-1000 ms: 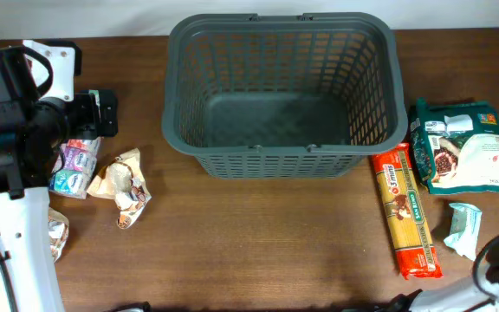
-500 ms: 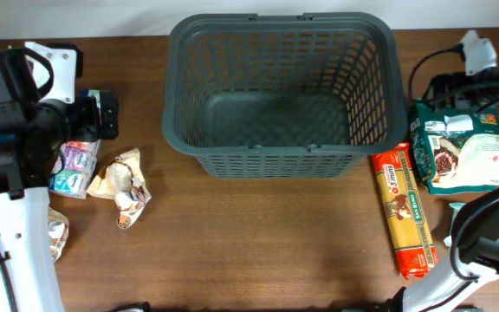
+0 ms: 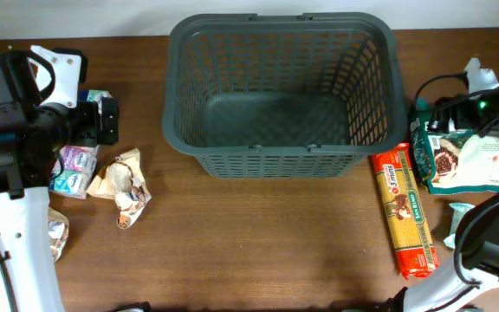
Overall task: Pack container
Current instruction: 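Lower the right gripper onto the red spaghetti packet and grasp it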
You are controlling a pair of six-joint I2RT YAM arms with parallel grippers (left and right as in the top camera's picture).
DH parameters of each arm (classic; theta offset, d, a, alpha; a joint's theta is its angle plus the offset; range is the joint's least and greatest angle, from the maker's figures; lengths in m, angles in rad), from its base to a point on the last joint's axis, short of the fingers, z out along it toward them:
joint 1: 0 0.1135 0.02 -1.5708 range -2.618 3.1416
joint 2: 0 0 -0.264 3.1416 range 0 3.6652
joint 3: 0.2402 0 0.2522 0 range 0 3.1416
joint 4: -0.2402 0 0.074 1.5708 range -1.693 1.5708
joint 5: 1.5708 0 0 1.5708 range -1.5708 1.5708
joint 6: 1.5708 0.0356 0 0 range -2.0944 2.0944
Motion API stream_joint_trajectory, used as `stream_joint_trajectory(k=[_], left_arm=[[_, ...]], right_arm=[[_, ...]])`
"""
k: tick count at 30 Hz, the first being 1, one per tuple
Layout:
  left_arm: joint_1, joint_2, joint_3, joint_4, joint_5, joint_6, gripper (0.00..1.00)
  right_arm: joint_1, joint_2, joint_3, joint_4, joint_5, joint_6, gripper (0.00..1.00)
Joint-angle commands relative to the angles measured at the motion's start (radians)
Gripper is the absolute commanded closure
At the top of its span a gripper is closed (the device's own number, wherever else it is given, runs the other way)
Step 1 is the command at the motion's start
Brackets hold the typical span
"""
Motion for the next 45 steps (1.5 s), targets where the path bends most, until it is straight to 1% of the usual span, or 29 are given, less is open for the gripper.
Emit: stream_joint_trajectory(k=[1,5,13,18,22,25,30,35,39,42,45], left_arm=[[0.006,0.003,-0.002,0.0,-0.007,0.034,0.01],[0.006,0.003,-0.002,-0.001,-0.007,0.046,0.01],[0.006,0.003,-0.002,0.0,-0.007,0.046,0.01],[0.006,0.003,-0.002,0.0,-0.007,0.064,0.01],[0.006,0.004,-0.002,0.0,-0.007,0.064,0.01],[0.006,0.004,-0.002,0.0,-0.007,0.065,0.01],[0.006,0.004,-0.002,0.006,-0.007,0.065,0.01],[0.006,0.003,-0.002,0.006,-0.007,0.065,0.01],[0.006,0.003,-0.002,0.006,-0.007,0.065,0.01],[0.006,0.003,-0.002,0.006,-0.008,0.065,0.01],[0.006,0.003,-0.002,0.006,-0.008,0.069,0.01]], right_arm=[[0.02,-0.093,-0.071,0.001,0.01,0.024,0.01],[0.035,-0.188,-0.213,0.039,0.014,0.038,0.01],[0.042,-0.446,-0.587,0.189,0.017,0.115,0.01],[0.046,-0.575,-0.735,0.232,-0.03,0.175,0.01],[0.046,-0.606,-0.785,0.239,-0.064,0.184,0.01],[0.046,-0.603,-0.79,0.259,-0.063,0.18,0.01],[0.044,-0.603,-0.79,0.349,-0.042,0.18,0.01],[0.045,-0.603,-0.798,0.346,-0.021,0.18,0.01],[0.045,-0.606,-0.863,0.338,-0.021,0.117,0.01],[0.045,-0.606,-0.936,0.368,-0.024,0.073,0.01],[0.045,-0.606,-0.983,0.382,-0.072,-0.031,0.01]])
